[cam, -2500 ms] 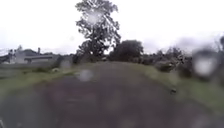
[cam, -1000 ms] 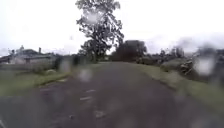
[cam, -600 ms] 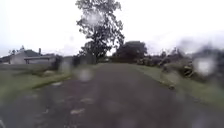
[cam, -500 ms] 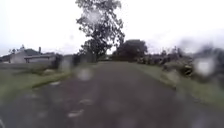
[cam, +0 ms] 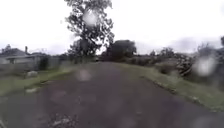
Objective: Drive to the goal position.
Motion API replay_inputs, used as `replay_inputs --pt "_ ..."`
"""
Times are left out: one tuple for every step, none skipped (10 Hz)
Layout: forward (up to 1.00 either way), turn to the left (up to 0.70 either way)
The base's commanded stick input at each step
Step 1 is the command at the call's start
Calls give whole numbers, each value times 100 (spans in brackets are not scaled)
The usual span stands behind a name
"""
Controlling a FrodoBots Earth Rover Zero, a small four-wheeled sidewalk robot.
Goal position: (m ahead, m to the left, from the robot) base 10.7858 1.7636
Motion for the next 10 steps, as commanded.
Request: replay_inputs --pt "100 0" --pt "100 0" --pt "100 0" --pt "100 0" --pt "100 0" --pt "100 0" --pt "100 0" --pt "100 0" --pt "100 0" --pt "100 0"
